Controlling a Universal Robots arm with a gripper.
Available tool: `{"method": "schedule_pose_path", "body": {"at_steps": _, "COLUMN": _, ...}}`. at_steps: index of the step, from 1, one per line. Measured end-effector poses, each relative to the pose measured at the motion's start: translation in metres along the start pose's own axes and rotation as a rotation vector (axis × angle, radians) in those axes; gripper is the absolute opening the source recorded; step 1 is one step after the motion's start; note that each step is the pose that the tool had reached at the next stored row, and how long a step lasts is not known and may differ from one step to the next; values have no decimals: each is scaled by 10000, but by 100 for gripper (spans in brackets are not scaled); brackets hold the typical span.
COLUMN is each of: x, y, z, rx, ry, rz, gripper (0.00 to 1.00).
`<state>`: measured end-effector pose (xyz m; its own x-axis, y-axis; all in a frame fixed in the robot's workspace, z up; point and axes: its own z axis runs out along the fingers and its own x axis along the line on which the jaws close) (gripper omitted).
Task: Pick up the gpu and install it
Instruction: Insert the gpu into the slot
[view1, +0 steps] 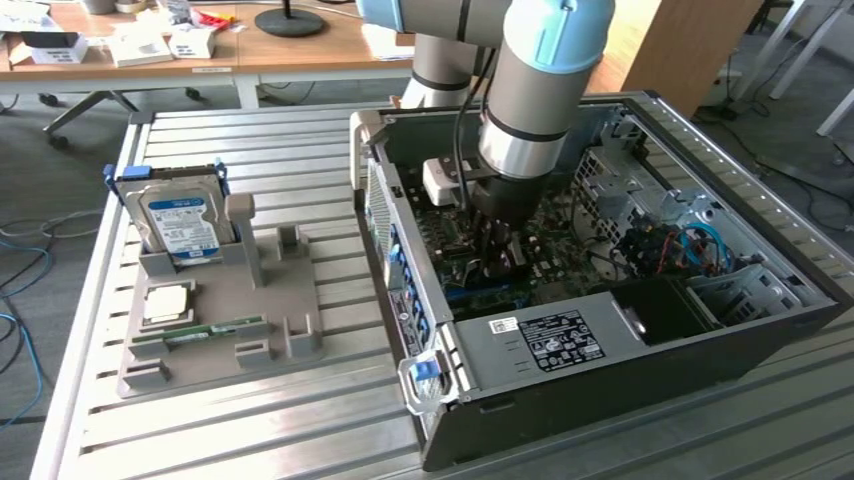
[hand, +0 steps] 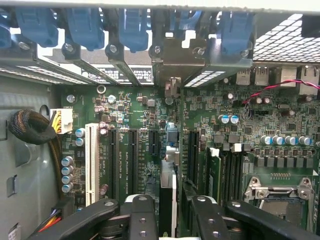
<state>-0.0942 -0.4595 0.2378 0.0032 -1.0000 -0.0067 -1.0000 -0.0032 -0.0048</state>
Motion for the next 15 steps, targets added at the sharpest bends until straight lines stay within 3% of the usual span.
{"method": "schedule_pose_path", "body": {"at_steps": 11, "x": -1, "y": -1, "z": -190, "rx": -1, "ry": 2, "rz": 0, "gripper": 33}}
{"method": "schedule_pose_path", "body": {"at_steps": 15, "x": -1, "y": -1, "z": -190, "rx": 0, "ry": 0, "rz": 0, "gripper": 33}}
